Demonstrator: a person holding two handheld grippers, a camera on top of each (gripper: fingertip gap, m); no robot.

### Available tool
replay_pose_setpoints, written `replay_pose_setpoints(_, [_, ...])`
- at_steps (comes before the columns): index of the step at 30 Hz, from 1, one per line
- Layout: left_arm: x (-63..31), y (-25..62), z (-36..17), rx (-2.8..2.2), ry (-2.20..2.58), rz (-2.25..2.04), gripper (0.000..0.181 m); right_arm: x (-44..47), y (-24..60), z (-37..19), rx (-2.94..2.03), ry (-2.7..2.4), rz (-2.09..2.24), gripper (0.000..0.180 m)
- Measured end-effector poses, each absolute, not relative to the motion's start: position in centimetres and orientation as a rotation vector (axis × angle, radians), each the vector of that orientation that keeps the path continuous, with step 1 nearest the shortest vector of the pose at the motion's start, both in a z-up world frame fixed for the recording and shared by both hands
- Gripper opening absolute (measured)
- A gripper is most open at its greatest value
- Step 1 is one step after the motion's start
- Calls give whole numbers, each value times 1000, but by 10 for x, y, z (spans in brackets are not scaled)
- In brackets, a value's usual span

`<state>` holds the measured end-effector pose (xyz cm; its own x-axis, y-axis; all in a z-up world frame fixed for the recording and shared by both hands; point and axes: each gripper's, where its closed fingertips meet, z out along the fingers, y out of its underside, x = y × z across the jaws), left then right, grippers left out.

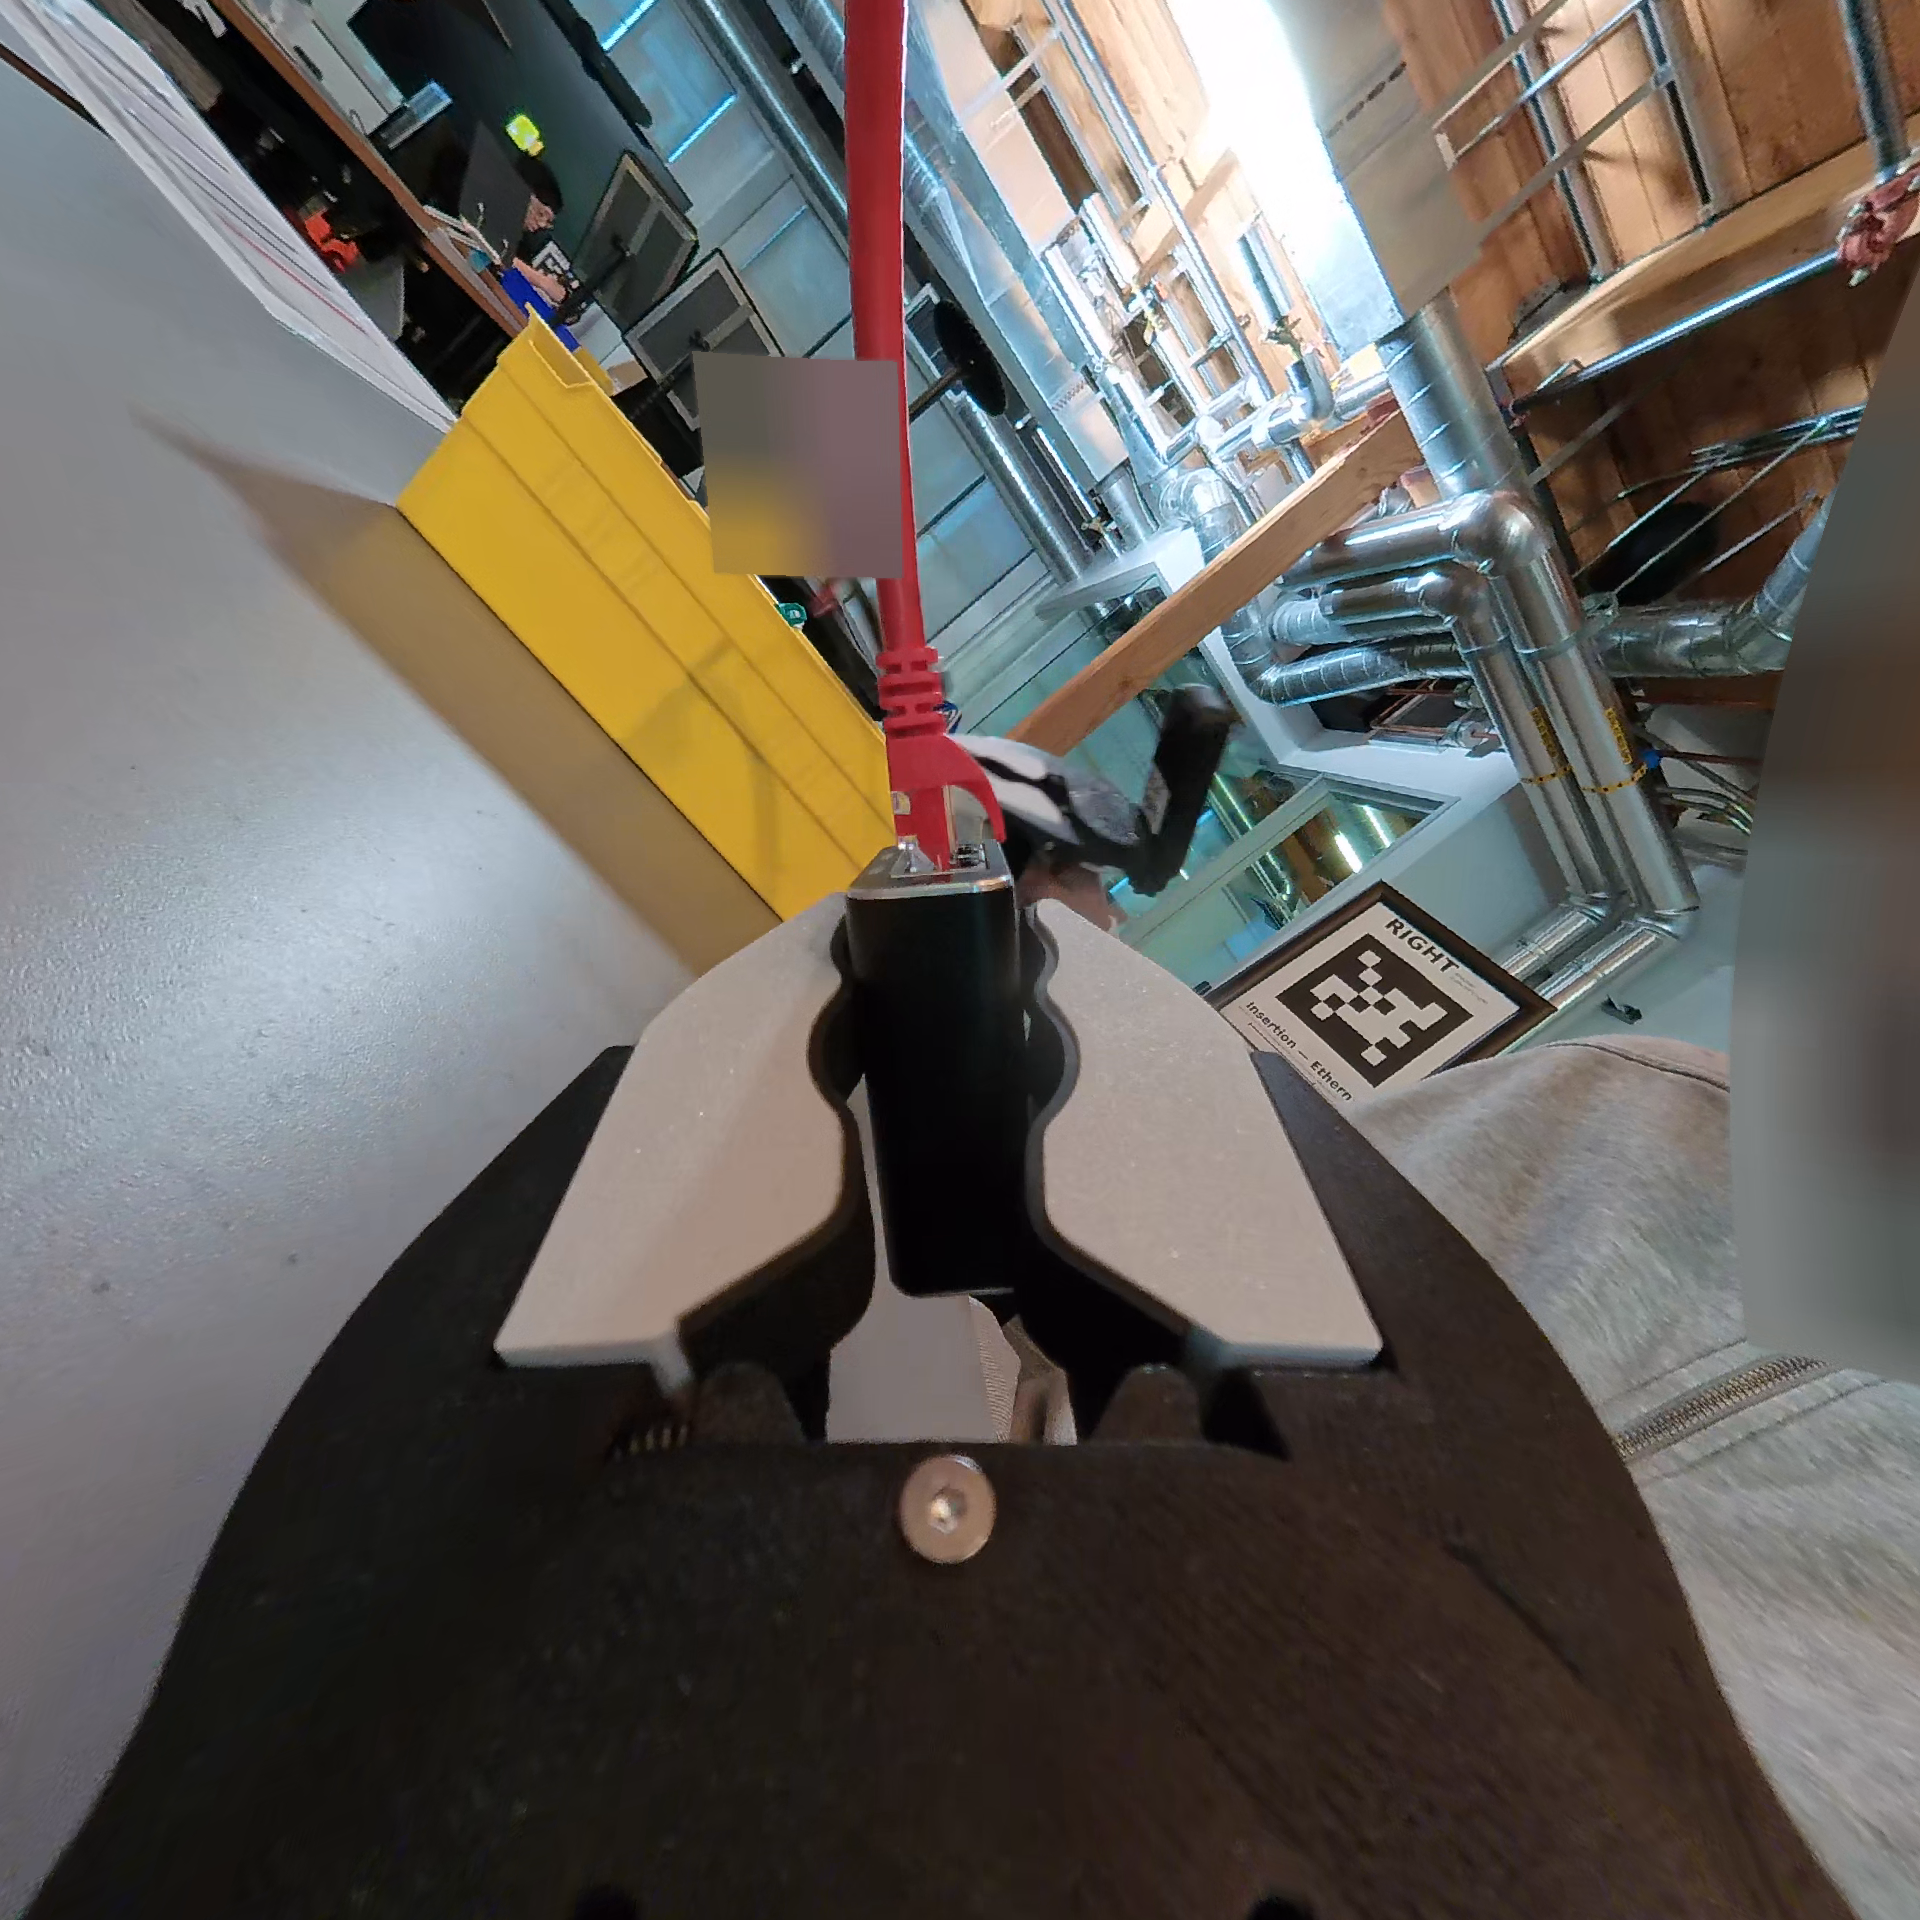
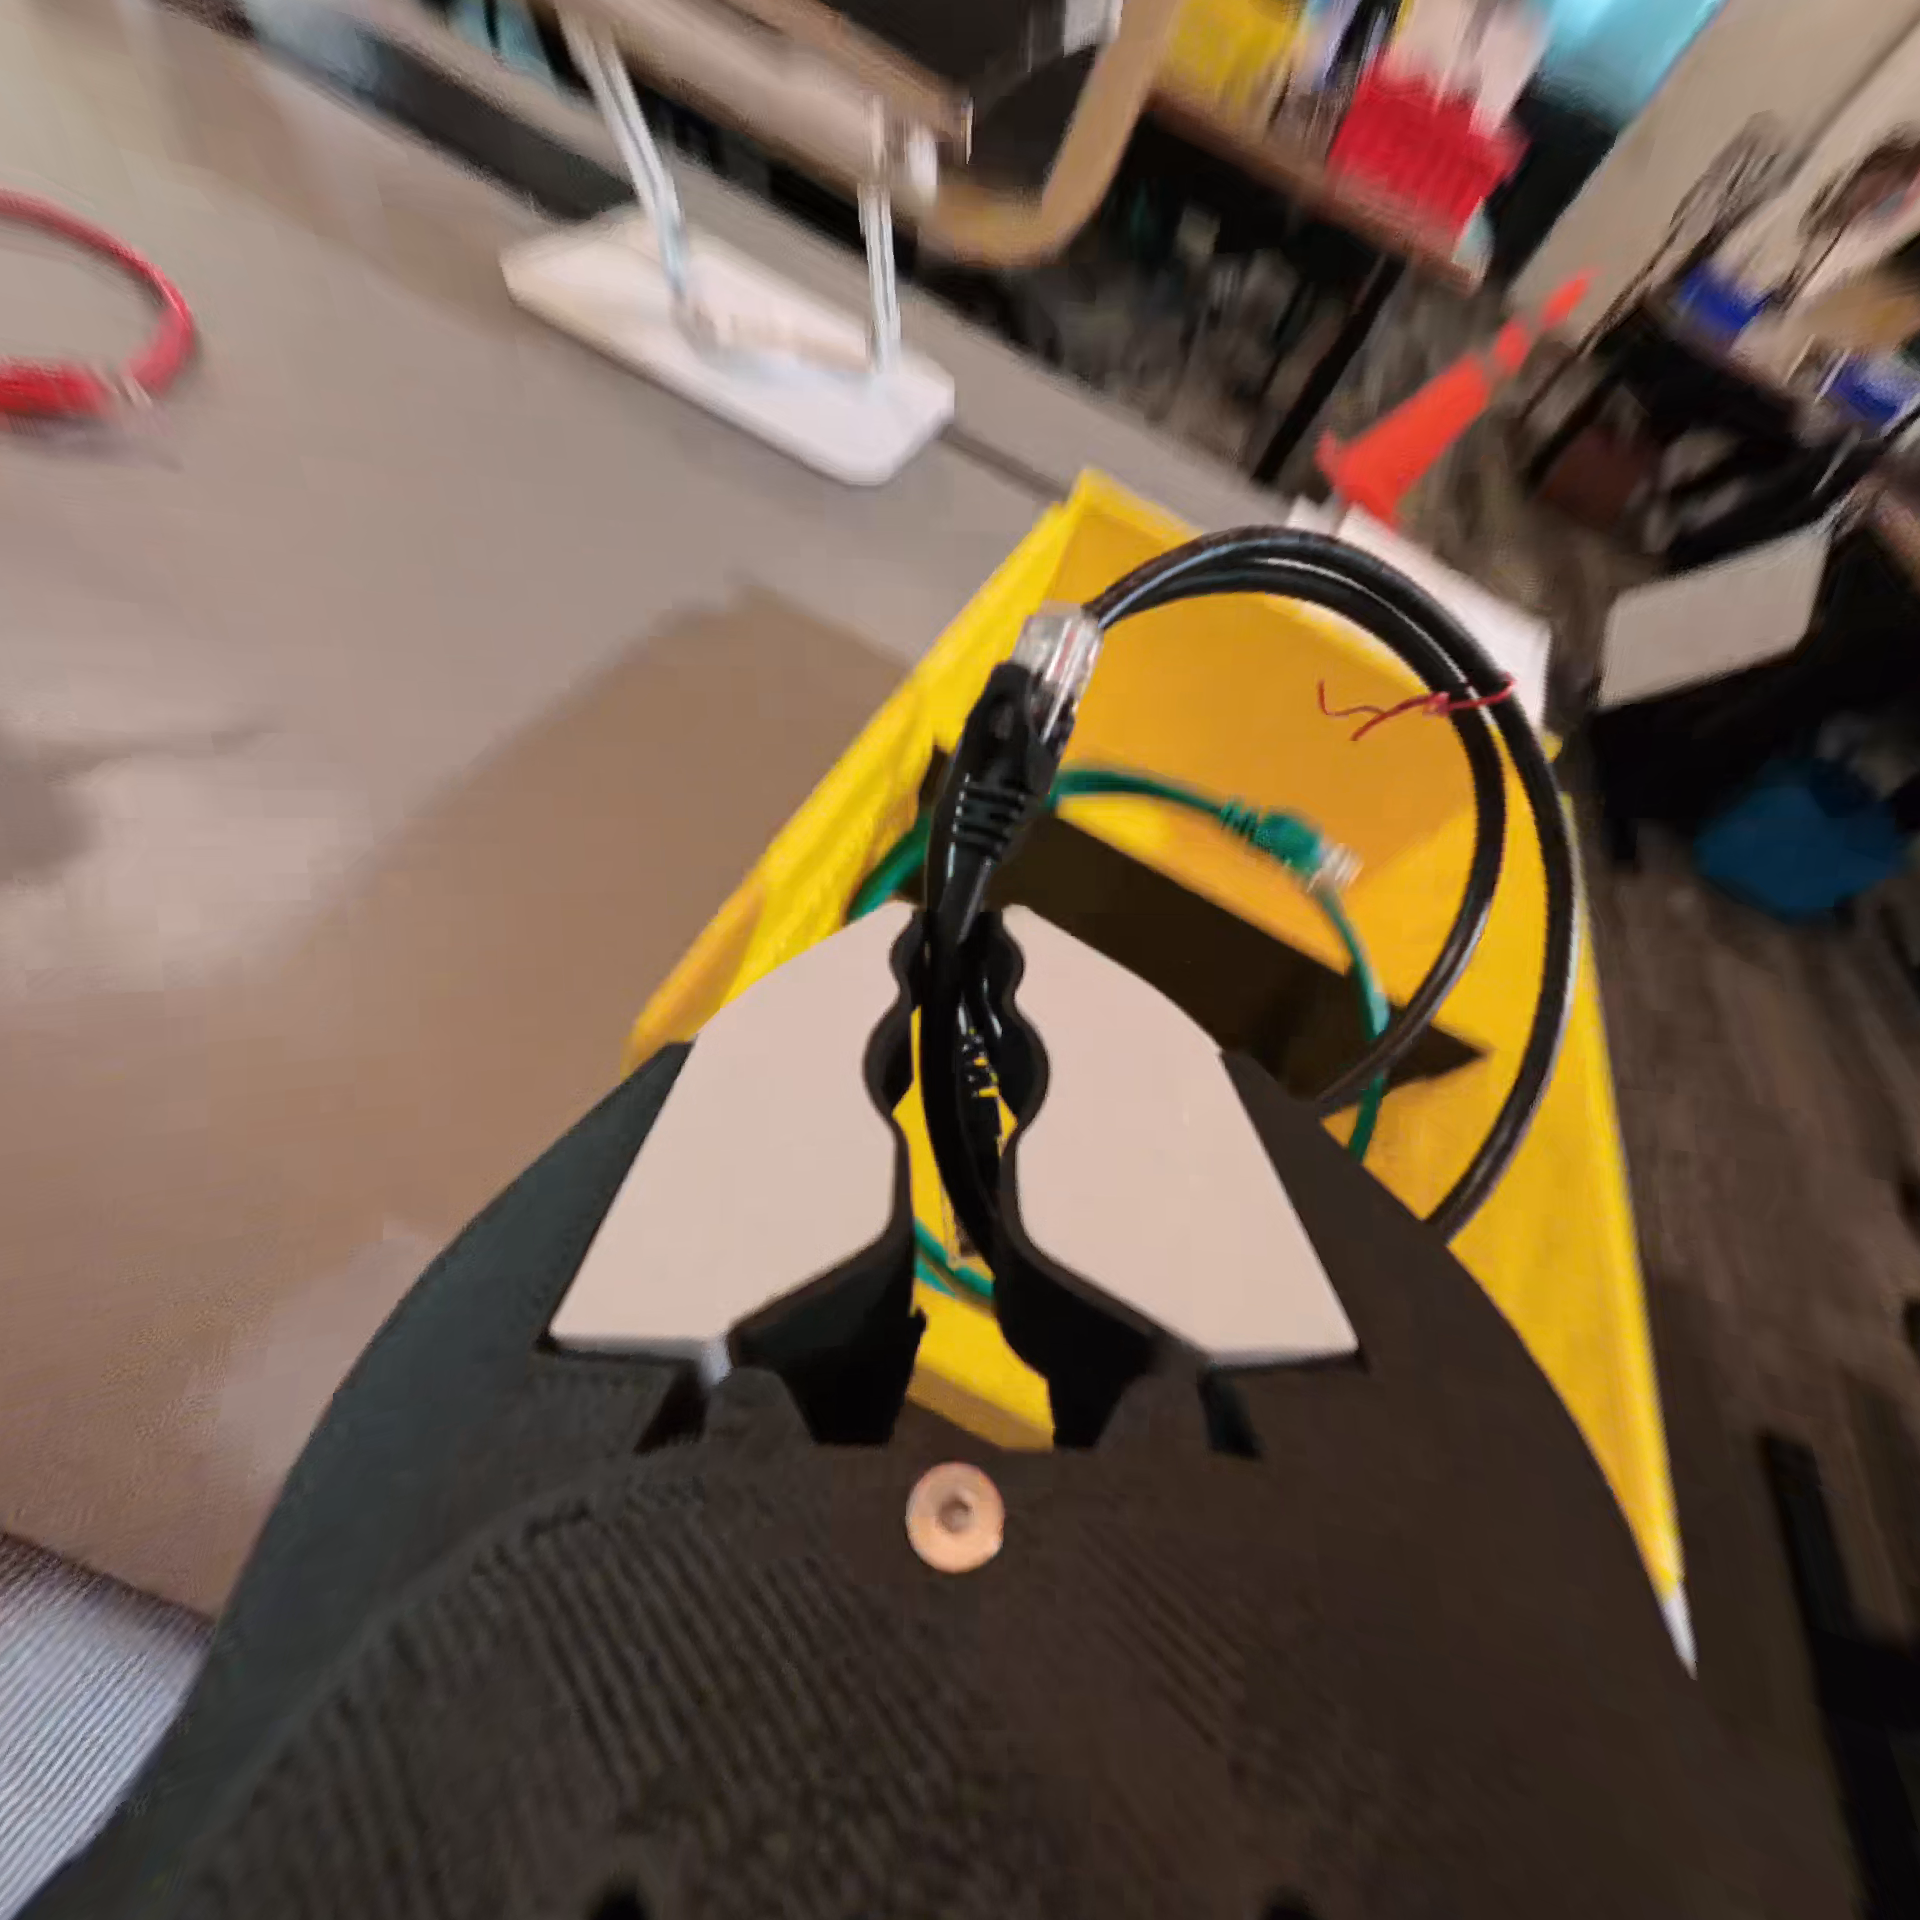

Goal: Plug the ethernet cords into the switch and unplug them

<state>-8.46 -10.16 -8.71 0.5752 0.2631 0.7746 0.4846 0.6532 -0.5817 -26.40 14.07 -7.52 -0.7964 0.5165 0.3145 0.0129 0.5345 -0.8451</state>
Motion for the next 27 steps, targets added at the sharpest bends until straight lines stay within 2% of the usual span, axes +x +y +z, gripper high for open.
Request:
replay_pose_setpoints(1, [-85,-102,-87,-885,-981,-152,26,-269,143,-93,-470,-2293,1141,12])
replay_pose_setpoints(3, [-84,-102,-87,-884,-980,-152,26,-275,147,-115,-496,-2348,1016,46])
replay_pose_setpoints(5, [-84,-102,-87,-883,-978,-155,26,-276,145,-110,-467,-2309,990,60])
replay_pose_setpoints(10, [-84,-101,-87,-889,-979,-156,26,-256,126,-63,-316,-2120,1203,49])
replay_pose_setpoints(15, [-84,-88,-93,-986,-987,-143,26,-204,85,-41,-144,-2083,1502,36])
replay_pose_setpoints(22, [-72,-61,-91,-1078,-885,-256,27,-116,23,-64,106,-2293,1726,34])
replay_pose_setpoints(27, [-51,-16,-96,-1235,-780,-421,27,-78,1,-79,29,-2525,1978,39])
